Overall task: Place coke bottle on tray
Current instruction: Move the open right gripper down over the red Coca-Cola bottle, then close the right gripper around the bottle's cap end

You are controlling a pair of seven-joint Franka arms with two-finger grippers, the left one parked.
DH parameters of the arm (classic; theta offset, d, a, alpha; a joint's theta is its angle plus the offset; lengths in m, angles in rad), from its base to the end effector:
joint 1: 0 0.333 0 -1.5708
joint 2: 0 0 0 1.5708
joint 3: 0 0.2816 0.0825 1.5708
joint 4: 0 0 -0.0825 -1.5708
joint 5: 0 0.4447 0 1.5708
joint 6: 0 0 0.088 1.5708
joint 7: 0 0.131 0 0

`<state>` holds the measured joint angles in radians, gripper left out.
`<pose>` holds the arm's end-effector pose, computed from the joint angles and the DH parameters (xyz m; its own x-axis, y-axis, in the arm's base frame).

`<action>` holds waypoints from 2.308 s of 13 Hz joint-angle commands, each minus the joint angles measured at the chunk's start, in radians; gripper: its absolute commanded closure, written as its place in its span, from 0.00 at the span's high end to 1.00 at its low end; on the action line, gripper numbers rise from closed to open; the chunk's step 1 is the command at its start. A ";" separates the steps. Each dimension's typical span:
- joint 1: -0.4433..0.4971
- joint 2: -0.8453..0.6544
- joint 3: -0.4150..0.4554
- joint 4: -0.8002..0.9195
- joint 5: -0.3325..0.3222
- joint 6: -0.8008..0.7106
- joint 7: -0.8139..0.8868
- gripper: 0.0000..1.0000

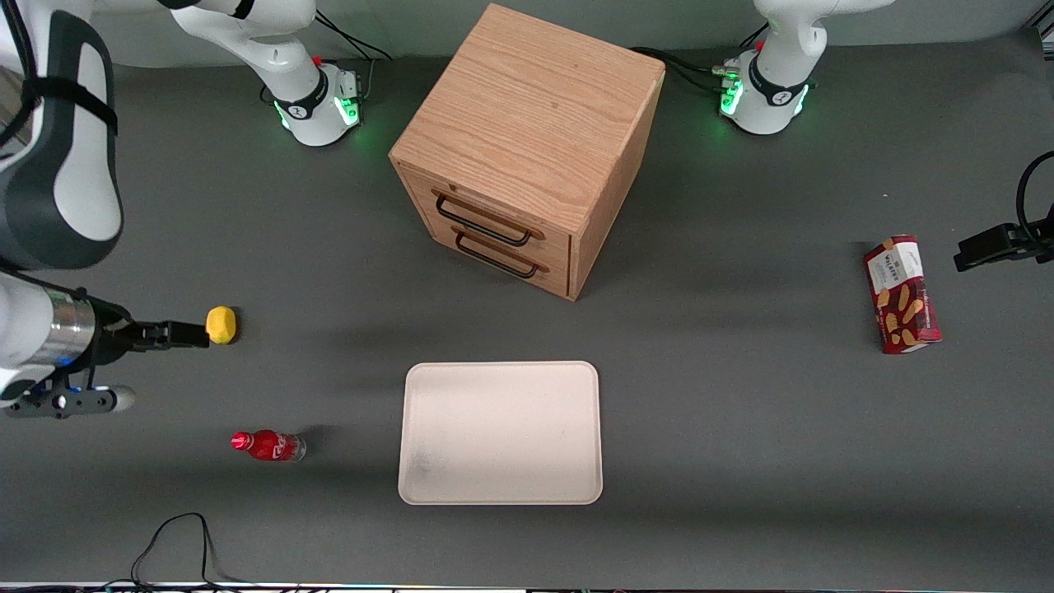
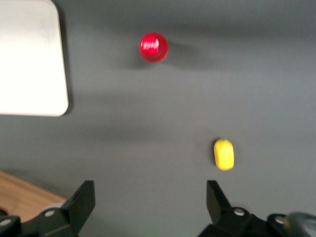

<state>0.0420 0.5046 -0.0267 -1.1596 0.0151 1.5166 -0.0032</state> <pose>0.7264 0.0169 0.4379 0.9889 0.0205 -0.1469 0.0204 -0.9998 -0.0026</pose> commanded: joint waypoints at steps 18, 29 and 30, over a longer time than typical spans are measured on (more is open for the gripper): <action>0.004 0.364 0.060 0.184 -0.070 0.347 0.009 0.97; -0.002 0.373 0.053 0.170 -0.093 0.330 -0.012 0.89; -0.002 0.373 0.053 0.170 -0.093 0.330 -0.012 0.77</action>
<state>0.0404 0.8709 0.0242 -1.0076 -0.0563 1.8619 -0.0056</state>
